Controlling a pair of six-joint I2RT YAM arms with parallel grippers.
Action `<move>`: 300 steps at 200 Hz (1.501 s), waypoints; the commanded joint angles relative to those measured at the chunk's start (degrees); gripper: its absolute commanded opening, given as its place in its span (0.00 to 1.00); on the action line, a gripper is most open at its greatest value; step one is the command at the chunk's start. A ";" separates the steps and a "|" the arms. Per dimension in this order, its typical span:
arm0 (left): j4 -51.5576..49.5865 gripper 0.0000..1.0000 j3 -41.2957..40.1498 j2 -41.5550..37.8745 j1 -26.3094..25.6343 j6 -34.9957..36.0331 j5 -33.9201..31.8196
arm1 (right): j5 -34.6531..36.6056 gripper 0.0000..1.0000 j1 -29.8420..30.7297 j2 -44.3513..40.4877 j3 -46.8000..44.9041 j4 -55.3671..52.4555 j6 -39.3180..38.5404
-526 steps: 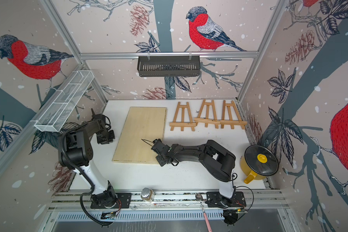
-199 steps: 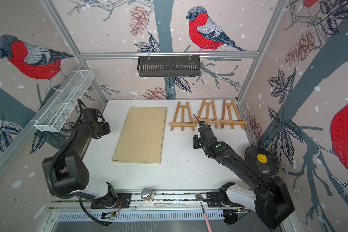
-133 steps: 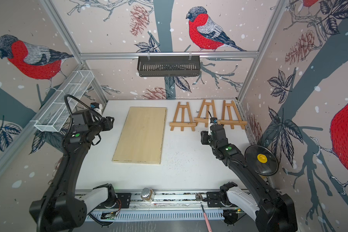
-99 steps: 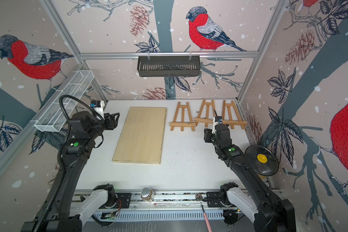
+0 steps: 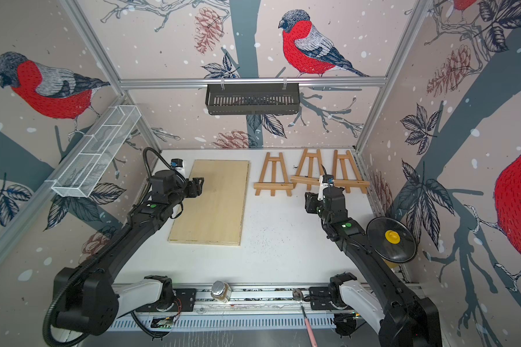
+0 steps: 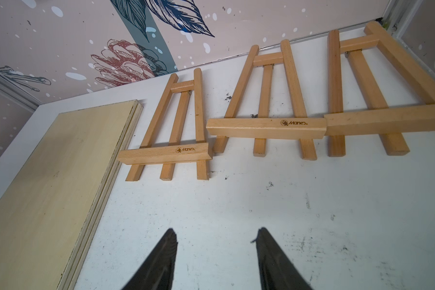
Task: Disassemble the easel
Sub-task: Reset both arms
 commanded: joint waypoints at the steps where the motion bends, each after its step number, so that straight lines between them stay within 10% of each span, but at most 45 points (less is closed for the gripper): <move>1: 12.00 0.69 -3.83 -0.38 0.07 -0.14 -8.18 | 2.02 0.53 -0.02 -0.46 -0.30 -0.16 -0.70; 66: 47.73 0.79 -28.52 -5.46 1.40 8.38 -22.80 | 2.03 0.53 -0.15 -0.98 -3.03 3.45 -0.62; 174: 76.25 0.80 -36.33 16.92 5.06 11.51 -15.05 | 5.64 0.54 -0.37 1.01 -4.44 4.64 -1.08; 192: 71.34 0.98 -31.70 19.27 5.10 12.35 -14.68 | 7.79 0.55 -0.71 0.98 -6.09 6.92 -1.04; 300: 60.55 0.98 -28.53 16.73 6.98 9.68 -11.72 | 22.53 0.72 -10.95 -5.83 -23.12 37.90 -8.97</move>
